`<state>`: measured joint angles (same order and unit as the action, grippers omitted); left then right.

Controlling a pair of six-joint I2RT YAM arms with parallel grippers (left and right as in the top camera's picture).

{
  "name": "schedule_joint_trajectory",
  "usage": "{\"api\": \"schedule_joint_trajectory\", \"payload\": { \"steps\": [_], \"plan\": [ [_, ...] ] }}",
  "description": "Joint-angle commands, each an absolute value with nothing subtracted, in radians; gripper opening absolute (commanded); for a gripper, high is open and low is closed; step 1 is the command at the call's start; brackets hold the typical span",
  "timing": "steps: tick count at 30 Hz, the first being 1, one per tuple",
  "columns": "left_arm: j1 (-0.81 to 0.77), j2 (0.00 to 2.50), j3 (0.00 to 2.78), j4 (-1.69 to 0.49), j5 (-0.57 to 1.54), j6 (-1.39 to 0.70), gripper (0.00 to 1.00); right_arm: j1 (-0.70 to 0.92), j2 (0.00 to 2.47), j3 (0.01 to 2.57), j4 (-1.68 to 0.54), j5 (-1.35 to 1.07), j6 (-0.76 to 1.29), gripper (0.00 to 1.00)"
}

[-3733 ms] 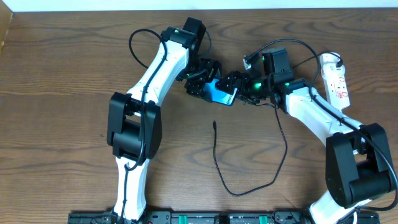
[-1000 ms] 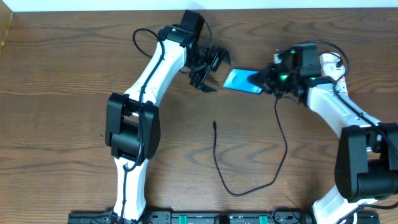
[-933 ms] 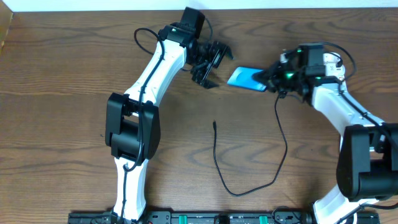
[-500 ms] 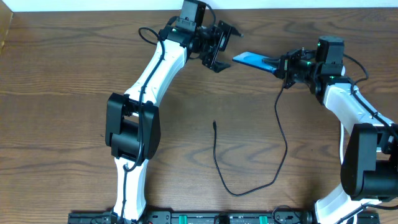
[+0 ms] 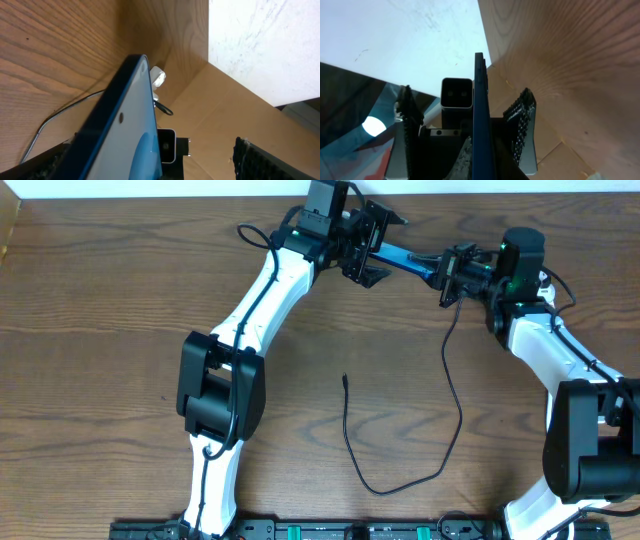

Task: Plug charger to phone and switch on socket

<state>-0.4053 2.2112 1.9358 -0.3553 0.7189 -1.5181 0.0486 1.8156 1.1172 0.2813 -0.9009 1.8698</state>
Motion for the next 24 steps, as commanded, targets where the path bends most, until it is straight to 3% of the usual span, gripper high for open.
{"api": "schedule_joint_trajectory", "payload": {
  "steps": [1, 5, 8, 14, 24],
  "plan": [
    [-0.401, 2.18, 1.949, -0.353, 0.687, -1.525, 0.94, 0.06, 1.814, 1.136, 0.289, -0.93, 1.915, 0.01],
    [-0.401, 2.18, 1.949, -0.354, 0.686, -1.525, 0.93, 0.06, 1.814, 1.136, 0.296, -0.93, 1.925, 0.01],
    [-0.401, 2.18, 1.949, -0.356, 0.664, -1.525, 0.83, 0.06, 1.814, 1.136, 0.298, -0.93, 1.926, 0.01],
    [-0.401, 2.18, 1.949, -0.357, 0.661, -1.525, 0.75, 0.06, 1.814, 1.136, 0.3, -0.929, 1.926, 0.01],
    [-0.401, 2.18, 1.949, -0.358, 0.661, -1.524, 0.73, 0.06, 1.814, 1.136, 0.3, -0.88, 1.908, 0.01]
  ]
}}
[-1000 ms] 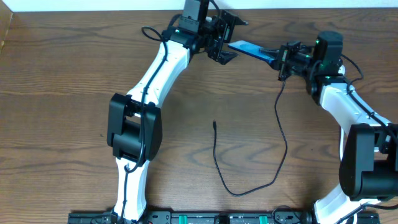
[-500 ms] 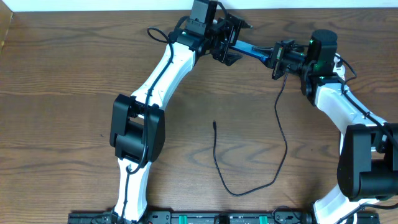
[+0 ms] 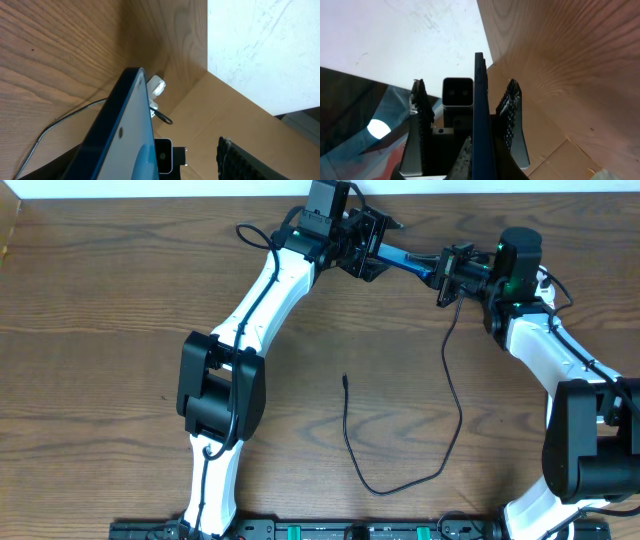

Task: Plug charger to phone and switch on socket

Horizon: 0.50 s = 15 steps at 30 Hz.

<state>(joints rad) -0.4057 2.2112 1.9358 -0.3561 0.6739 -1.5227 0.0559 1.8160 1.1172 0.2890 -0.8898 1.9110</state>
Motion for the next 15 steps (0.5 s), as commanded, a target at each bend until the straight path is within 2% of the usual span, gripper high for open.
{"api": "schedule_joint_trajectory", "payload": {
  "steps": [1, 7, 10, 15],
  "plan": [
    [-0.401, 2.18, 1.949, -0.358, 0.661, -1.524, 0.73, 0.06, 1.814, 1.136, 0.3, -0.869, 1.895, 0.01],
    [-0.401, 2.18, 1.948, -0.364, 0.641, -1.523, 0.73, 0.06, 1.814, 1.136, 0.302, -0.829, 1.843, 0.01],
    [-0.401, 2.18, 1.948, -0.4, 0.593, -1.524, 0.68, 0.061, 1.814, 1.136, 0.341, -0.829, 1.843, 0.01],
    [-0.403, 2.18, 1.948, -0.417, 0.59, -1.524, 0.67, 0.061, 1.814, 1.136, 0.34, -0.83, 1.843, 0.01]
  ]
}}
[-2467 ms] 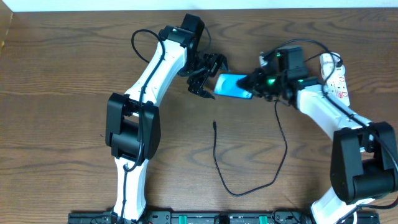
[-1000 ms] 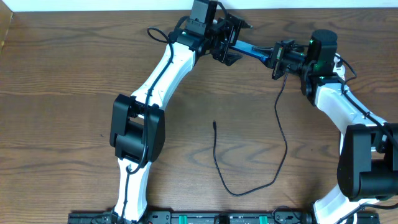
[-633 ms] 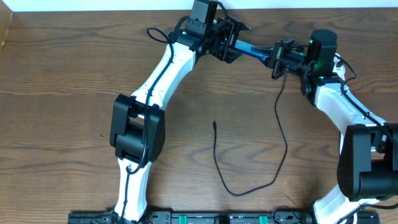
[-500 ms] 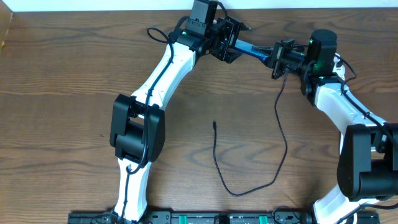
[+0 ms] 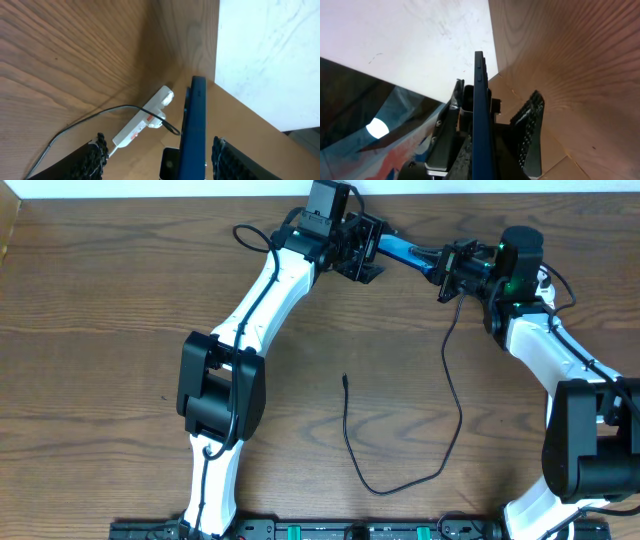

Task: Plug charger to phone and switch on socket

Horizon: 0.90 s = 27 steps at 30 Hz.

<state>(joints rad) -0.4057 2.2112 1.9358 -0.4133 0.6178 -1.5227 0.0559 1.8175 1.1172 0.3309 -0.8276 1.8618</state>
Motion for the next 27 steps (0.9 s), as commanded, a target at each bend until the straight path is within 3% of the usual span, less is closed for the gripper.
{"api": "schedule_joint_trajectory", "payload": {
  "steps": [1, 25, 27],
  "plan": [
    [-0.405, 2.181, 1.948, -0.417, 0.59, -1.524, 0.67, 0.062, 1.814, 1.136, 0.34, -0.83, 1.843, 0.01],
    [-0.416, 2.181, 1.948, -0.41, 0.581, -1.434, 0.67, 0.111, 1.814, 1.136, 0.341, -0.814, 1.882, 0.01],
    [-0.416, 2.18, 1.948, -0.41, 0.57, -1.434, 0.61, 0.112, 1.814, 1.136, 0.341, -0.814, 1.888, 0.01]
  ]
}}
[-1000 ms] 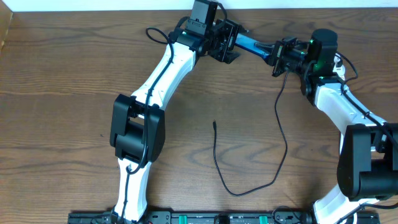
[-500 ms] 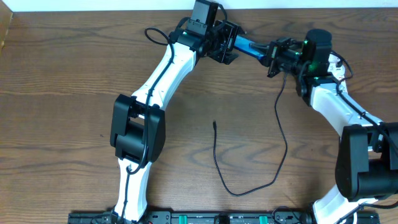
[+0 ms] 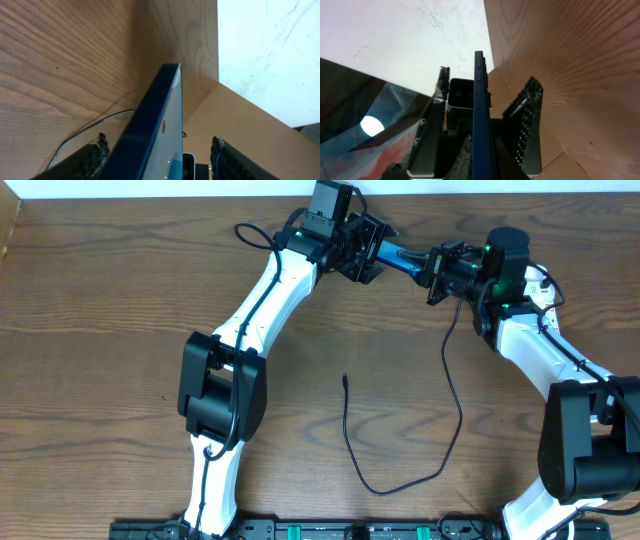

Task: Plug charger to phone and switch on socket

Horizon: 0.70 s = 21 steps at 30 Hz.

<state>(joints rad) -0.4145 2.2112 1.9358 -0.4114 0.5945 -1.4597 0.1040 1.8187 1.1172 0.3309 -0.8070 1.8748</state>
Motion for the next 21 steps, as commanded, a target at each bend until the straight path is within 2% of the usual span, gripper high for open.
{"api": "schedule_joint_trajectory", "payload": {
  "steps": [1, 4, 8, 20, 21],
  "plan": [
    [-0.417, 2.181, 1.948, -0.41, 0.564, -1.434, 0.56, 0.113, 1.814, 1.136, 0.34, -0.814, 1.888, 0.01],
    [-0.417, 2.181, 1.948, -0.41, 0.563, -1.435, 0.45, 0.113, 1.814, 1.136, 0.34, -0.814, 1.888, 0.01],
    [-0.417, 2.181, 1.948, -0.41, 0.563, -1.435, 0.35, 0.113, 1.814, 1.136, 0.34, -0.814, 1.888, 0.01],
    [-0.416, 2.181, 1.948, -0.41, 0.563, -1.438, 0.19, 0.113, 1.814, 1.136, 0.34, -0.814, 1.887, 0.01],
    [-0.417, 2.181, 1.948, -0.41, 0.561, -1.438, 0.14, 0.113, 1.814, 1.136, 0.34, -0.814, 1.887, 0.01]
  ]
}}
